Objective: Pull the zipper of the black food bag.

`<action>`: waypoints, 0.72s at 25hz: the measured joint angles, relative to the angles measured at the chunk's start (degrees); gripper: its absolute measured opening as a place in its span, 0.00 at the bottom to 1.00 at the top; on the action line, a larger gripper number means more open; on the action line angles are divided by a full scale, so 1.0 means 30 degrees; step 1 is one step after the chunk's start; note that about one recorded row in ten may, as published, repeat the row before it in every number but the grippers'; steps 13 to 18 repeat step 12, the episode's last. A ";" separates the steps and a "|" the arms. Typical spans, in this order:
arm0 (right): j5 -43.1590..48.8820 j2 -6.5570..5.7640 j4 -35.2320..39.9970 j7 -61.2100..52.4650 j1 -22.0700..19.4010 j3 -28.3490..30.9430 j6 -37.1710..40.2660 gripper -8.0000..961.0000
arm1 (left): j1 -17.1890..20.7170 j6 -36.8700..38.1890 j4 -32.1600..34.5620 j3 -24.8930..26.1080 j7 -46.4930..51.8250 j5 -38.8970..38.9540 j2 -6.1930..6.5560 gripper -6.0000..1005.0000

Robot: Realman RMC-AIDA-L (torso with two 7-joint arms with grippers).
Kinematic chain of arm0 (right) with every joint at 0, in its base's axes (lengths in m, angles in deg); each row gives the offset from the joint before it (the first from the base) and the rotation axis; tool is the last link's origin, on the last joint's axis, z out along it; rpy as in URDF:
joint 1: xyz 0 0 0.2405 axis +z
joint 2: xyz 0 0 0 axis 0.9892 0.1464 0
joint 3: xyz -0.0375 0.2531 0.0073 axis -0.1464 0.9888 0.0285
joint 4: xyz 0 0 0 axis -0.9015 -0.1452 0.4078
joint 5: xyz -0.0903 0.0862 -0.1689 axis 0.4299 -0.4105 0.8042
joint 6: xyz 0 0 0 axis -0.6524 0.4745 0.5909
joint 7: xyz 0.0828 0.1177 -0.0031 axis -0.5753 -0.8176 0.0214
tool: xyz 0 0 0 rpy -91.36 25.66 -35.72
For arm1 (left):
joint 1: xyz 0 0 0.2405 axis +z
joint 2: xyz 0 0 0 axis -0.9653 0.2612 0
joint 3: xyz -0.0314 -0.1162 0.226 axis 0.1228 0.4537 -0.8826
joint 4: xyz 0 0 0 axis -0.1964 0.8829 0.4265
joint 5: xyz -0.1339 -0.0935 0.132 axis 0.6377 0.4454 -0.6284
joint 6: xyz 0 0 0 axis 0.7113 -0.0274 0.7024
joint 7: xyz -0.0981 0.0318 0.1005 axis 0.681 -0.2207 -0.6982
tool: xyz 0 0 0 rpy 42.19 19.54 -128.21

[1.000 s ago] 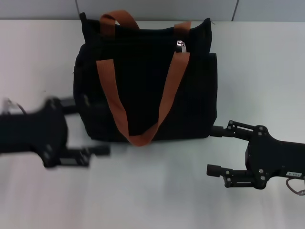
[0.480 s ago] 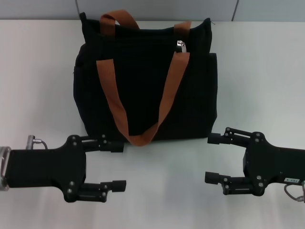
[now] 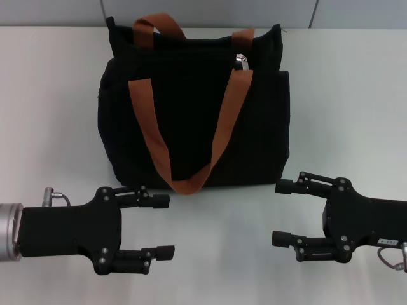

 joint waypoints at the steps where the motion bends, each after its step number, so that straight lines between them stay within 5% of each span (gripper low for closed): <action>1: 0.0000 0.0000 -0.0002 0.0009 -0.0002 -0.0009 -0.0006 0.86 | 0.0021 -0.0001 -0.0044 0.0004 -0.0041 0.0000 -0.0001 0.77; 18: 0.0022 0.0000 -0.0010 0.0030 0.0174 -0.0026 -0.0006 0.86 | 0.0443 0.0186 -0.0184 0.0203 -0.0307 0.0136 0.0099 0.77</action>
